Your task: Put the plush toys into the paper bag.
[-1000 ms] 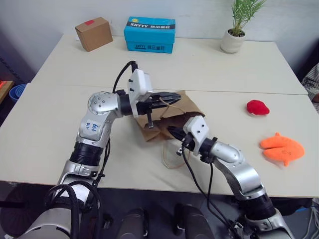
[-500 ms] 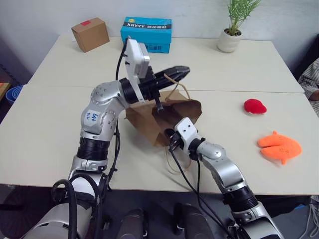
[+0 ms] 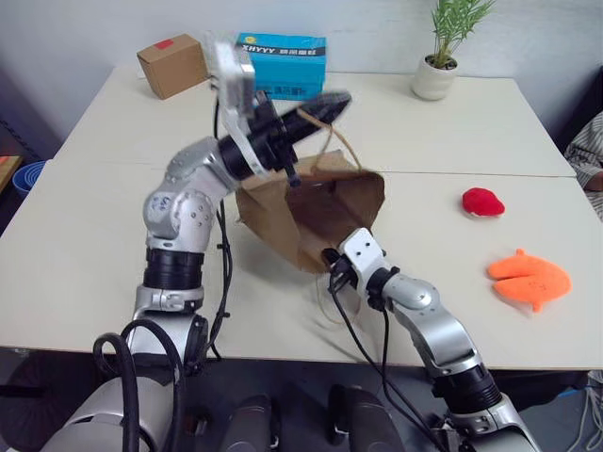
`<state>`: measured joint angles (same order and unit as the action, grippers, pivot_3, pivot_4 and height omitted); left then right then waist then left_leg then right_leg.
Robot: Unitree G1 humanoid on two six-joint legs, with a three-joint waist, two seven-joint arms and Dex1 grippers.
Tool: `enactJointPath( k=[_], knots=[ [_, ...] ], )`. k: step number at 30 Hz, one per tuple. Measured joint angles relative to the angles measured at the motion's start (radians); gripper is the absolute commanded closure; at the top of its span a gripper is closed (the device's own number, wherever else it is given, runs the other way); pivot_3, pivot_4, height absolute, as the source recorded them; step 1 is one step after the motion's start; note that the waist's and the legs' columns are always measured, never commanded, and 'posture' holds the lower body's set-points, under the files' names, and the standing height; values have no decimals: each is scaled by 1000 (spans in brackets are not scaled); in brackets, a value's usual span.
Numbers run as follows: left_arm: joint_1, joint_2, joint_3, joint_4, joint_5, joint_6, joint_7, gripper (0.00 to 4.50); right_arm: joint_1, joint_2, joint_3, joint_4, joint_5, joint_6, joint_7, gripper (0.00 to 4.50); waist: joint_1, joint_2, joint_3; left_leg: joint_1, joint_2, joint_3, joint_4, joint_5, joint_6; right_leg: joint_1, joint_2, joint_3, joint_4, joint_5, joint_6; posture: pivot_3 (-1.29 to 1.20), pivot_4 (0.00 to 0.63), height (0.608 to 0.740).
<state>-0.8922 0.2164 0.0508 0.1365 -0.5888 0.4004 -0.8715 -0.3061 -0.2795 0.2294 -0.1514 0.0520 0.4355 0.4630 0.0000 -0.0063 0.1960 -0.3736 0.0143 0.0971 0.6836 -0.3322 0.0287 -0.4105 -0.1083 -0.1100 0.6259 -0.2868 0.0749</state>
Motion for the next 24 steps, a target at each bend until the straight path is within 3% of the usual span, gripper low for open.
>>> enactJointPath(
  k=[2,5,10,15,16,18,21,24],
  knots=[
    [46,-24,-14,-4,12,-13,20,4500,30,0,-12,-17,32,-11,26,4321,-1,0,0,-1,0,0,0,0,0,0,0,0,0,0,0,0,150,740],
    [68,-55,-20,-5,32,-48,52,4500,83,-7,-28,-96,96,6,66,3584,0,0,0,-1,0,0,0,0,0,-1,-1,0,0,0,0,0,150,740],
    [75,-84,-20,-8,46,-96,85,4500,187,-95,-135,-318,191,22,117,1840,5,0,0,-1,0,0,0,0,0,-1,-1,0,-1,1,1,0,150,740],
    [75,-81,-19,-4,49,-120,77,4500,424,-207,-433,-506,360,-47,215,93,25,-1,0,-1,0,0,-1,-1,2,0,1,0,-4,1,2,0,150,740],
    [73,-81,-21,-1,50,-123,73,4500,465,-213,-474,-522,376,-64,231,14,25,-1,0,-1,-1,0,-1,-1,2,1,1,0,-4,1,2,0,150,740],
    [69,-87,-43,7,63,-143,53,4500,646,-214,-694,-527,406,-142,278,14,41,0,0,0,-2,-2,-2,-2,3,2,1,0,-5,1,4,0,150,740],
    [68,-54,-27,44,81,-170,37,4500,947,-162,-1025,-364,398,-279,334,14,56,-1,0,-1,-2,1,-2,-3,5,3,3,1,-8,1,6,0,150,740],
    [68,-44,-20,53,83,-174,28,4500,1049,-80,-1078,-262,370,-398,351,14,35,-2,0,4,-1,5,-3,-5,7,4,4,4,-12,2,8,0,150,740]
  ],
)
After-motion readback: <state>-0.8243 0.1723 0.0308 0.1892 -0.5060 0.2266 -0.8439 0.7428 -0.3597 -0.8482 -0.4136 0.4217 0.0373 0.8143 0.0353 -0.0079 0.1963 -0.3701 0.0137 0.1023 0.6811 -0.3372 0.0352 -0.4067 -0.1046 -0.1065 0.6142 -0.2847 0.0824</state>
